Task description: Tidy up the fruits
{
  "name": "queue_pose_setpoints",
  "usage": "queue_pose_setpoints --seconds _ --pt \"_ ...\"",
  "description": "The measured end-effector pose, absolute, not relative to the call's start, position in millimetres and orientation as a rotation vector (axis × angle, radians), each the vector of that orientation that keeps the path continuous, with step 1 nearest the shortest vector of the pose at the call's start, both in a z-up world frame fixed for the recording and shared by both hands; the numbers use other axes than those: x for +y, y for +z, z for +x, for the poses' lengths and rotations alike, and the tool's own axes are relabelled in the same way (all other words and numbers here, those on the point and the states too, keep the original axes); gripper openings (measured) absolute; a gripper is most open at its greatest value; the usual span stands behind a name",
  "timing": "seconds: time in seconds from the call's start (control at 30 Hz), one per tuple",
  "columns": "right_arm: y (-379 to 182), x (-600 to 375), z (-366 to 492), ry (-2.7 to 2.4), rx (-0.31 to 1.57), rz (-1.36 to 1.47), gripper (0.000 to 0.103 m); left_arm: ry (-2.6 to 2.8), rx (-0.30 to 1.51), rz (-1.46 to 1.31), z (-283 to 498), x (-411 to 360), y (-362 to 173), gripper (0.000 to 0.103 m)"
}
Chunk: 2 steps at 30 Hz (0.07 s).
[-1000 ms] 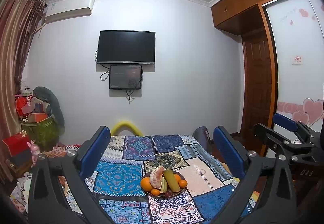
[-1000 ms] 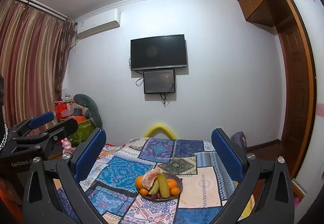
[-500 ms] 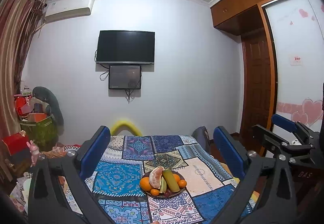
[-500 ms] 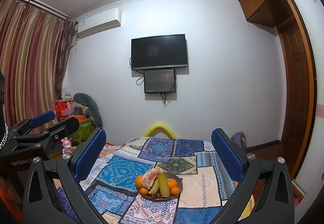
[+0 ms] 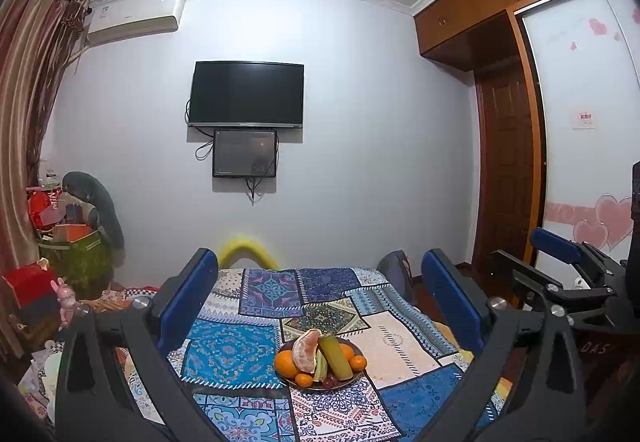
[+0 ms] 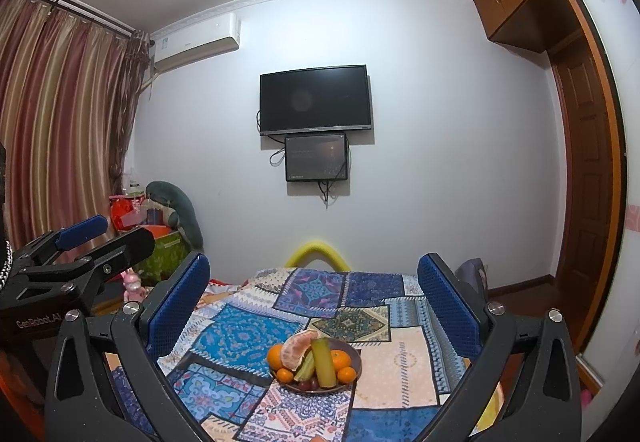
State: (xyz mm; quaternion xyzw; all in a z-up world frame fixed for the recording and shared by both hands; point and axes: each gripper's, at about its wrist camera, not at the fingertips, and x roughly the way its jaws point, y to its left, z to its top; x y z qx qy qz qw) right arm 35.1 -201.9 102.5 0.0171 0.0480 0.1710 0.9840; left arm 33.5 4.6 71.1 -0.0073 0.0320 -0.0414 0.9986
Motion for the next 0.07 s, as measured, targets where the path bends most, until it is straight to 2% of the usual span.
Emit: queue_pose_setpoints --seconds 0.07 --pt "102.6 -202.1 36.6 0.347 0.102 0.037 0.103 -0.084 0.07 -0.018 34.1 4.8 70.6 0.103"
